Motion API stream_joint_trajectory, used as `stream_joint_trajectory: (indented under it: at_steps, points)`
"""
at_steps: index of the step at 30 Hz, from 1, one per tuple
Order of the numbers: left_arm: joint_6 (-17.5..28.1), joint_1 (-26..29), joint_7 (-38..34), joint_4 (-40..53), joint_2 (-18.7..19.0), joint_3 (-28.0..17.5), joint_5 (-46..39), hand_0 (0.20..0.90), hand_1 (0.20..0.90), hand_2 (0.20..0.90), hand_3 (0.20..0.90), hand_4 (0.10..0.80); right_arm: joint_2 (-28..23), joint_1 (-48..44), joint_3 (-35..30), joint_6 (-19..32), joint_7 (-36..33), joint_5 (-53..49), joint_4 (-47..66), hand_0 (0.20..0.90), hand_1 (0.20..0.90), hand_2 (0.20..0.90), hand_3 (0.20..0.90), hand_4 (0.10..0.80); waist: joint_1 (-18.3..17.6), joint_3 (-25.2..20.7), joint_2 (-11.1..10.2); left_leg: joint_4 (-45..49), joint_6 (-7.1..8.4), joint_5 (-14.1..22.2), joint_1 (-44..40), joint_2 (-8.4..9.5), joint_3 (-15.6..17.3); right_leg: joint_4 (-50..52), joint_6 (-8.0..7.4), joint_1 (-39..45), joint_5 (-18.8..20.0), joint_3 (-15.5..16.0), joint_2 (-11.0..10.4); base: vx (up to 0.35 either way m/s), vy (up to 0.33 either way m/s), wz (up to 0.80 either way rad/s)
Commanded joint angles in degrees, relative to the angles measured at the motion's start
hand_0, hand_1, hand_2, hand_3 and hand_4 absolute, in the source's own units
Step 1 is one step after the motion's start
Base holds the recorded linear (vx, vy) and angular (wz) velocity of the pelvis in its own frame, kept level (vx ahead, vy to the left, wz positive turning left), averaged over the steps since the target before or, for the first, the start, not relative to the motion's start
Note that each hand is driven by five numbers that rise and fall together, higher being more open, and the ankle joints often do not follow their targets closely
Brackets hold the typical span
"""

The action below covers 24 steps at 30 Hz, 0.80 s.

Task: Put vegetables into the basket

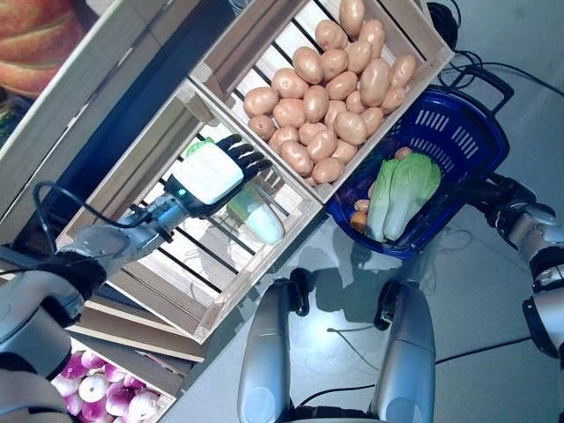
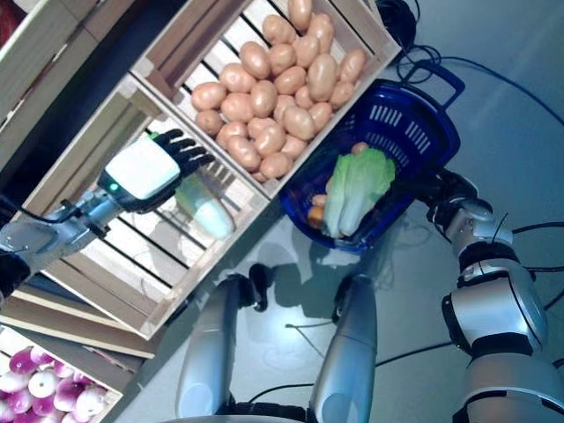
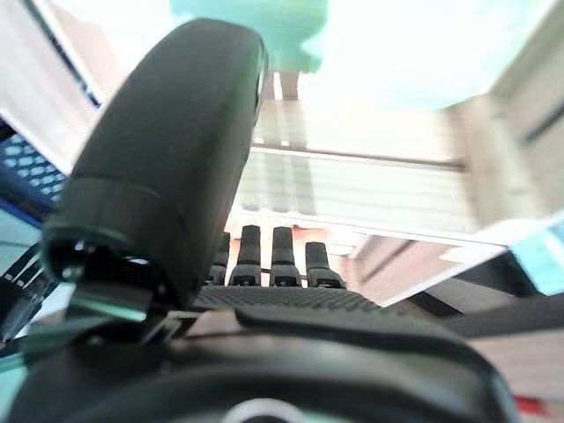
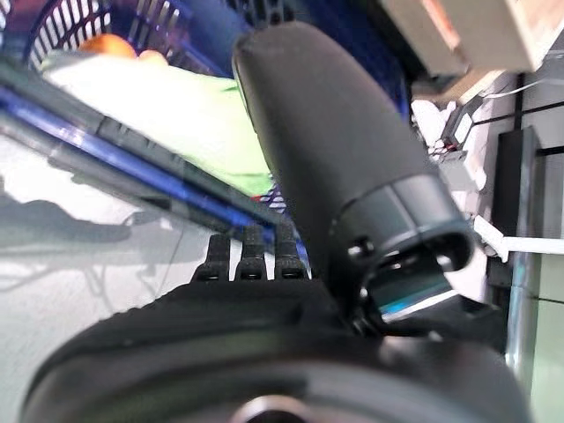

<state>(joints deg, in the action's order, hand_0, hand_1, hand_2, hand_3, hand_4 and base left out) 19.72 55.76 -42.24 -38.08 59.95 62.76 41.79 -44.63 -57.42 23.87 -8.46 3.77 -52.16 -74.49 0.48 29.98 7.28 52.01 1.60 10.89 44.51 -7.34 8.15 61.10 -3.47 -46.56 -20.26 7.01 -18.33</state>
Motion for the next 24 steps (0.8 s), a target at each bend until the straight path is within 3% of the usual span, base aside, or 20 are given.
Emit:
stream_joint_trajectory:
  at_steps: [1,5,9,17,20,24]
  points:
    - [-0.5,6.5,-3.1,-2.4,1.4,-4.8,-6.6,0.9,0.9,0.9,0.9,0.8,-5.1,-6.1,1.0,2.9,2.2,-1.2,-2.0,0.9,0.9,0.9,0.9,0.8,-0.1,-0.2,0.9,-2.3,3.61,2.1,-2.2,-2.66,-1.7,-6.0,-0.2,1.5,7.5,-2.6,-0.1,-0.072,-0.005,-0.07]
    - [2.2,8.8,-2.7,-5.4,-0.5,-3.6,-5.9,0.9,0.9,0.9,0.9,0.8,-4.7,-5.8,0.6,3.5,2.8,-2.8,-2.2,0.9,0.9,0.9,0.9,0.8,0.0,-0.2,0.0,-1.2,3.48,2.5,0.3,-2.41,-2.5,-5.4,-0.41,-0.4,7.5,-2.4,0.2,-0.039,-0.017,-0.01]
    - [1.8,10.1,-0.1,-6.6,-1.7,-2.2,-6.9,0.9,0.9,0.9,0.9,0.8,-4.1,-6.4,0.9,4.1,2.8,-3.5,-2.0,0.9,0.9,0.9,0.9,0.8,0.2,-0.2,-0.5,0.3,3.38,3.2,2.2,-2.31,-2.9,-4.0,-0.67,-2.3,7.2,-2.3,0.3,-0.044,-0.01,0.02]
    - [1.2,8.1,2.7,-9.4,-2.4,-2.7,-9.8,0.9,0.9,0.9,0.9,0.8,-3.4,-6.2,1.2,4.5,2.8,-4.2,-2.3,0.9,0.9,0.9,0.9,0.8,0.4,-0.2,-0.7,1.1,3.51,3.8,3.4,-2.09,-3.3,-3.2,-1.09,-3.5,6.8,-2.5,0.5,-0.005,-0.001,0.0]
    - [-1.8,6.1,-6.4,-10.7,-2.3,-5.1,-10.0,0.9,0.9,0.9,0.9,0.8,-3.2,-5.6,1.2,4.8,3.1,-4.7,-2.7,0.9,0.9,0.9,0.9,0.8,0.7,-0.2,-0.9,1.2,3.72,4.0,3.4,-2.1,-3.4,-3.3,-1.13,-3.3,6.6,-2.5,0.6,0.0,0.0,0.0]
    - [0.0,3.3,-18.5,-12.1,-1.9,-10.7,-8.1,0.9,0.9,0.9,0.9,0.8,-3.3,-3.6,0.1,5.9,3.5,-5.5,-2.6,0.9,0.9,0.9,0.9,0.8,1.3,-0.2,-1.1,0.5,3.87,4.0,2.5,-1.88,-3.6,-3.9,-1.0,-2.5,6.5,-2.4,0.7,0.003,-0.039,-0.02]
